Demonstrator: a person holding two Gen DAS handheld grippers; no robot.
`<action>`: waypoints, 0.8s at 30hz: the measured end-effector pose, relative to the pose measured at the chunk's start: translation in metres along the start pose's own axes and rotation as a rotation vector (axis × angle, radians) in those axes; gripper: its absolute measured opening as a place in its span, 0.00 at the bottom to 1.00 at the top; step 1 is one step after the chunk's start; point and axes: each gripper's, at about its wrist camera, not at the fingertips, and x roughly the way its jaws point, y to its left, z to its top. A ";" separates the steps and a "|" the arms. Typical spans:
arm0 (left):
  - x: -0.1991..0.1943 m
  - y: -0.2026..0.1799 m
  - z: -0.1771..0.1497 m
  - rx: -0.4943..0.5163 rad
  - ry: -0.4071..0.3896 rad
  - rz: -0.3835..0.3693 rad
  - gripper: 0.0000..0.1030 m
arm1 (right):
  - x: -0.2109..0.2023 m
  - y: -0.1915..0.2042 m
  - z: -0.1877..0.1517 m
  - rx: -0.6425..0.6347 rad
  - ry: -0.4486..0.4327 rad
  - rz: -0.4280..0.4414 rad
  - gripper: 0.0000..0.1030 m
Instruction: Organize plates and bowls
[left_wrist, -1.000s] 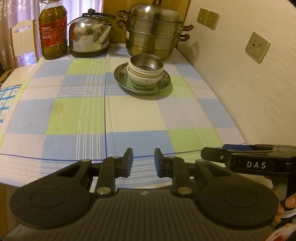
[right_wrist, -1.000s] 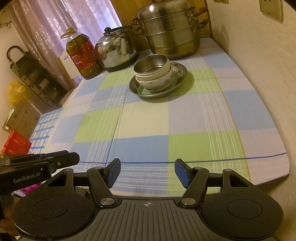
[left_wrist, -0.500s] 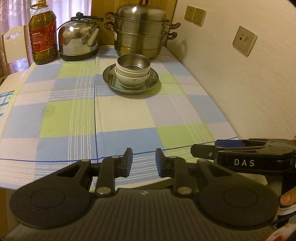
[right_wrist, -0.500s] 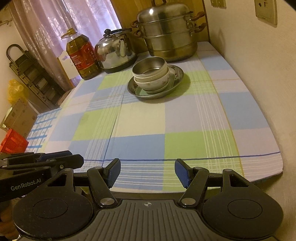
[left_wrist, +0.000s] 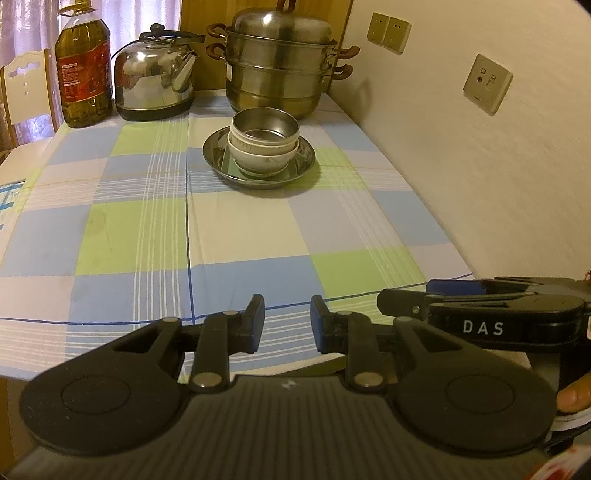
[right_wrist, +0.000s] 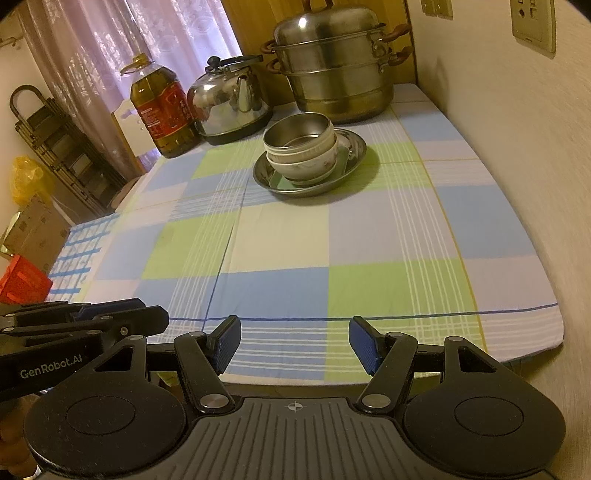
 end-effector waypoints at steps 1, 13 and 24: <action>0.000 0.000 0.000 0.000 0.000 0.000 0.23 | 0.000 0.000 0.000 -0.001 0.000 0.000 0.63; 0.001 0.003 0.001 -0.004 0.000 -0.001 0.23 | 0.004 0.004 0.002 -0.007 0.004 -0.001 0.63; 0.001 0.004 0.002 -0.004 0.000 -0.002 0.23 | 0.004 0.005 0.003 -0.007 0.004 -0.002 0.63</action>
